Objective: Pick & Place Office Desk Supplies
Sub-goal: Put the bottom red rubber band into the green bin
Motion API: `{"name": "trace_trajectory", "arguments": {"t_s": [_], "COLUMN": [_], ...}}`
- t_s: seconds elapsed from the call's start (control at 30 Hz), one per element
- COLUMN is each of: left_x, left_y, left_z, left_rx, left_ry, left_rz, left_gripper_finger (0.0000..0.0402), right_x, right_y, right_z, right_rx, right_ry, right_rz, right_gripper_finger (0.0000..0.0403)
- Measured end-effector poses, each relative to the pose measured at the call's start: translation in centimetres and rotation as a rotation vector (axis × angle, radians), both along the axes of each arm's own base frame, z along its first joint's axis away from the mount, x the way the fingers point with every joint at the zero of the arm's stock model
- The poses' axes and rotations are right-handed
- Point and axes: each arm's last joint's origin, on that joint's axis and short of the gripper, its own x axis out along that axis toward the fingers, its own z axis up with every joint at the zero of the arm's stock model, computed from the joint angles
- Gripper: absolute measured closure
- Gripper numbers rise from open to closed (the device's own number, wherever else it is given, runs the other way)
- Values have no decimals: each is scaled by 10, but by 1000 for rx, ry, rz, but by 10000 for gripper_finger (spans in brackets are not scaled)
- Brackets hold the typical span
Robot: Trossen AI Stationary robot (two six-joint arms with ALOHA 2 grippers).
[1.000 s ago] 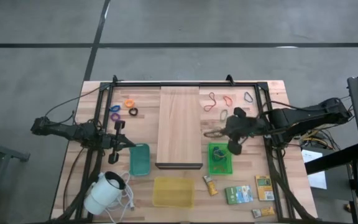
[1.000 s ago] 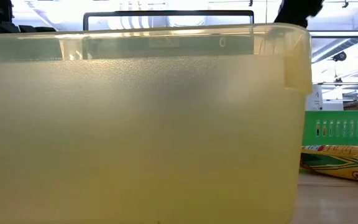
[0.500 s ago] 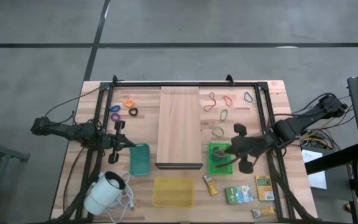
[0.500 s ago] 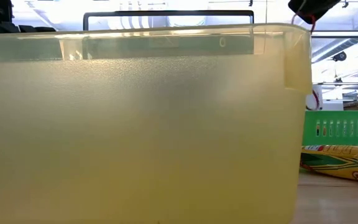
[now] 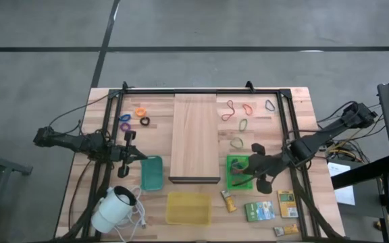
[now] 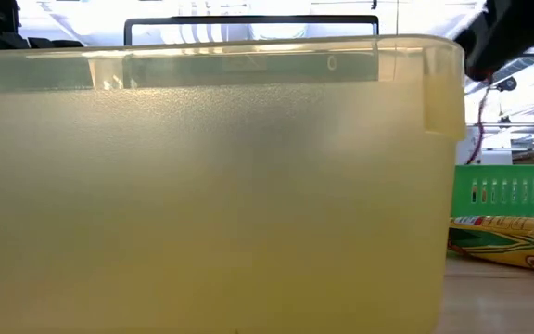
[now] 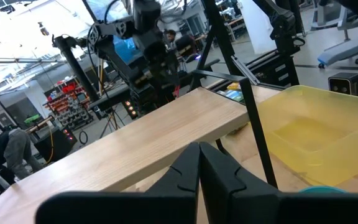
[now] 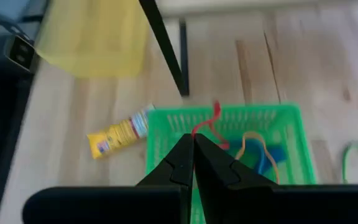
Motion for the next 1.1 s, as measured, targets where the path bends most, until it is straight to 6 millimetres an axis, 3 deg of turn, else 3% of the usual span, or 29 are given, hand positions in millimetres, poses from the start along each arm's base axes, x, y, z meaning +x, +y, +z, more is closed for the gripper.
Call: {"name": "trace_trajectory", "arguments": {"t_s": [0.3,0.5,1.1], "left_x": [0,0,0], "left_y": [0,0,0], "left_z": [0,0,0], "left_rx": [0,0,0], "left_ry": [0,0,0], "left_rz": [-1,-1,0], "left_gripper_finger": [390,390,390], "right_x": [-7,-12,-11], "right_y": [-4,-7,-7], "right_z": [-42,-57,-65], "right_rx": [27,17,99], "right_ry": [14,36,14], "right_rz": [-35,-36,-41], "right_gripper_finger": [394,394,380]}}
